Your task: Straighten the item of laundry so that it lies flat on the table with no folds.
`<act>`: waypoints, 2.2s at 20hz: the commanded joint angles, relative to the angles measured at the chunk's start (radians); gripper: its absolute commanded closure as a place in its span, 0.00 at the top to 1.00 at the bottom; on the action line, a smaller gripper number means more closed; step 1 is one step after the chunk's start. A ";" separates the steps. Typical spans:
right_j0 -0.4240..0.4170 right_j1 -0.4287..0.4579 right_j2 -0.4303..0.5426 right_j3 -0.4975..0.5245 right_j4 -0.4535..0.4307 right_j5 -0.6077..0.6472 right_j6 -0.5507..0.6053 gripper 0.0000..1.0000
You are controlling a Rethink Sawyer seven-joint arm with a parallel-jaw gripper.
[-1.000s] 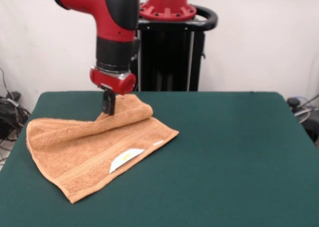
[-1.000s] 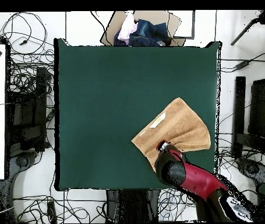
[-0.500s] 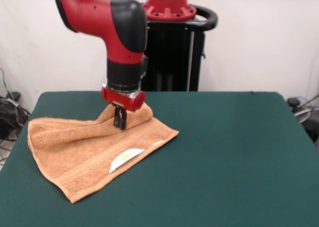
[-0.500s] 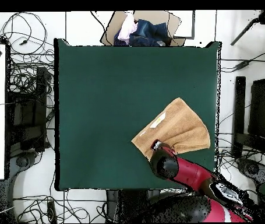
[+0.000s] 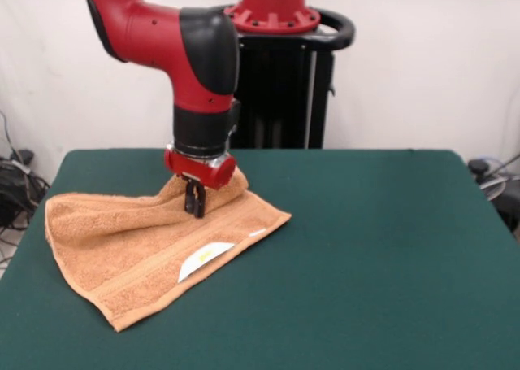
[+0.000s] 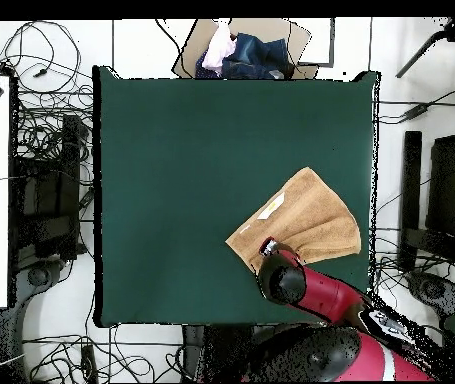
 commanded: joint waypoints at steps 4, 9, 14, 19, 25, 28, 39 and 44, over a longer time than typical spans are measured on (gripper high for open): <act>0.047 0.120 0.075 -0.108 0.052 -0.049 0.165 0.00; 0.082 0.049 0.061 -0.081 0.088 -0.005 0.185 0.00; 0.113 0.002 0.054 -0.099 0.131 0.058 0.181 0.00; 0.143 -0.010 0.035 -0.120 0.175 0.086 0.174 0.00; 0.164 0.003 0.024 -0.141 0.210 0.091 0.167 0.00; 0.173 0.003 0.021 -0.143 0.223 0.093 0.166 0.00; 0.159 0.100 0.045 -0.181 0.216 0.037 0.151 0.00; 0.138 0.178 0.064 -0.234 0.201 0.000 0.143 0.00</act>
